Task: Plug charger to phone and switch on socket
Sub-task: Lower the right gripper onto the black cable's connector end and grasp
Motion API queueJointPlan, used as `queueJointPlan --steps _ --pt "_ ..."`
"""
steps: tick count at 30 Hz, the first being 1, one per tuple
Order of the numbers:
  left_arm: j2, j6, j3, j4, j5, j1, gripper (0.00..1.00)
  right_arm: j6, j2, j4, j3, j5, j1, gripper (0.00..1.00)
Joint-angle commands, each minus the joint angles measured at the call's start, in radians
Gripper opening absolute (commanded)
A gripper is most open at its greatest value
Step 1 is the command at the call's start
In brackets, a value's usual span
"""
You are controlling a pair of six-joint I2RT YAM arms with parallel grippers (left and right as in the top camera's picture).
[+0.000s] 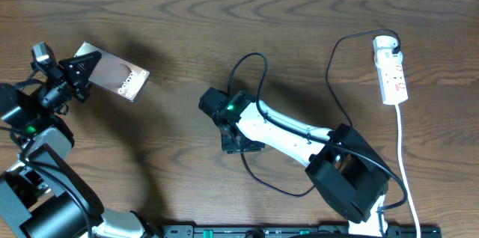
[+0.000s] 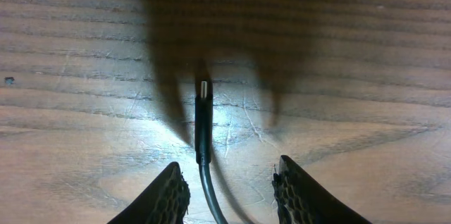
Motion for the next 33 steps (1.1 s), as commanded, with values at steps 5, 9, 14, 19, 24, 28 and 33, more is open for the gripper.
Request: queueJointPlan --steps 5,9,14,19,24,28,33 --pt "-0.011 -0.011 0.024 0.013 0.028 0.003 0.07 0.007 0.026 0.004 -0.012 0.002 -0.007 0.38" --pt "-0.011 -0.011 0.024 0.013 0.031 0.003 0.07 0.007 0.027 0.007 -0.012 0.002 -0.007 0.37" --pt "-0.011 -0.011 0.024 0.013 0.031 0.003 0.07 0.006 0.042 0.008 -0.012 0.001 -0.007 0.37" --pt "-0.011 -0.011 0.024 0.013 0.031 0.003 0.07 0.006 0.044 0.014 -0.012 0.001 -0.008 0.38" --pt "-0.011 -0.011 0.024 0.013 0.031 0.003 0.07 -0.002 0.050 0.016 -0.012 -0.008 -0.014 0.38" --pt "-0.011 -0.011 0.024 0.013 0.031 0.003 0.07 -0.021 0.065 0.034 -0.012 -0.045 -0.042 0.36" --pt "-0.011 -0.011 0.024 0.013 0.030 0.003 0.07 -0.043 0.074 0.044 -0.012 -0.077 -0.070 0.34"
